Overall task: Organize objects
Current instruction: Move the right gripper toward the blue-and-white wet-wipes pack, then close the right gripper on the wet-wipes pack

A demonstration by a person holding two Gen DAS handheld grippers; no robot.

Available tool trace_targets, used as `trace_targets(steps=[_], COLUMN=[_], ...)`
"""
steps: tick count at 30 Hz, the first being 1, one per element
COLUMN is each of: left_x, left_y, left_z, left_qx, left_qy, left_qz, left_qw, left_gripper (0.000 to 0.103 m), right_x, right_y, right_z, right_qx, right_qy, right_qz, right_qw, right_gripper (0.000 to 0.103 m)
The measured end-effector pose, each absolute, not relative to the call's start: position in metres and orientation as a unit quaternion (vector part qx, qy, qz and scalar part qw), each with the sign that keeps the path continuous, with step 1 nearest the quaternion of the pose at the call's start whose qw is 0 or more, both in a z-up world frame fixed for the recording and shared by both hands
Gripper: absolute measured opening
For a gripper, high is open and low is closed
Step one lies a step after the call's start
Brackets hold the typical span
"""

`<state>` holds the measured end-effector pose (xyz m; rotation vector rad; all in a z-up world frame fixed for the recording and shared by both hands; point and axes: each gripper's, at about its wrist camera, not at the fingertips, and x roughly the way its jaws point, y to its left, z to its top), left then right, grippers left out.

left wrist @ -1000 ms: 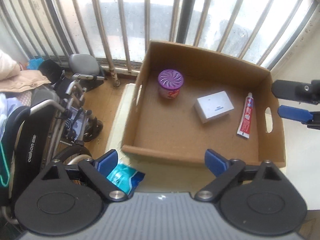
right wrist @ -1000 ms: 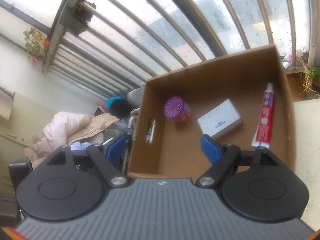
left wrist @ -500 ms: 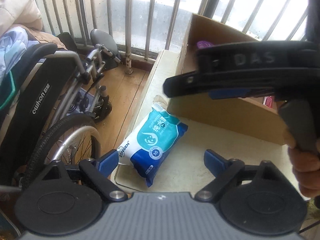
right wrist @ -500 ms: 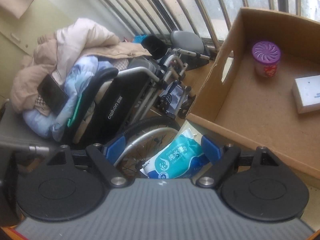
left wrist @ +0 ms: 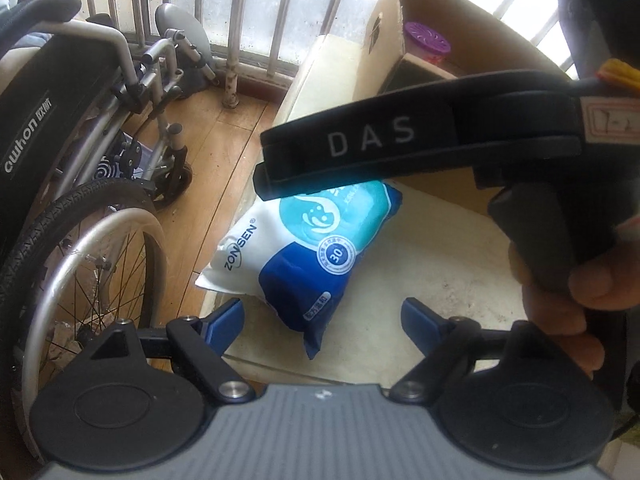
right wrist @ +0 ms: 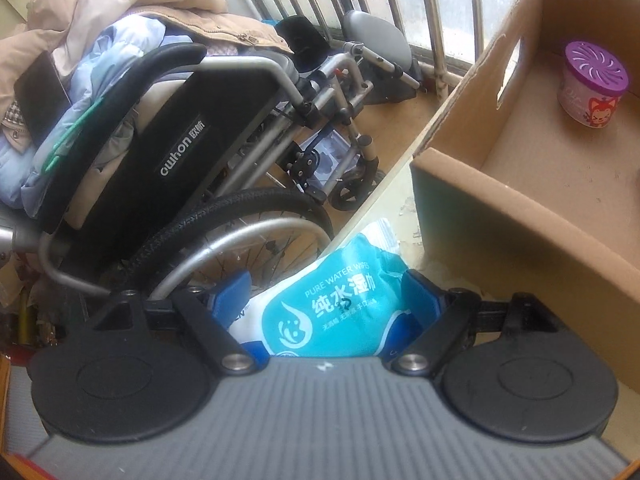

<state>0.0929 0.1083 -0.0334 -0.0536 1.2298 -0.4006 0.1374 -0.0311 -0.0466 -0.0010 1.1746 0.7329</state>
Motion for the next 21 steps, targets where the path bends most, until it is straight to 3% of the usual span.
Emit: trace_targets(steps=[21], left_x=[0.086], left_y=[0.088], left_z=[-0.031], left_qx=[0.017], left_qy=[0.563], left_qz=[-0.220], left_qw=[0.796], left_gripper=[0.087], right_x=[0.124], right_y=[-0.058], right_z=[-0.050], right_qx=[0.047], right_qy=[0.593], right_qz=[0.333], right_qw=[0.732], right_gripper=[0.088])
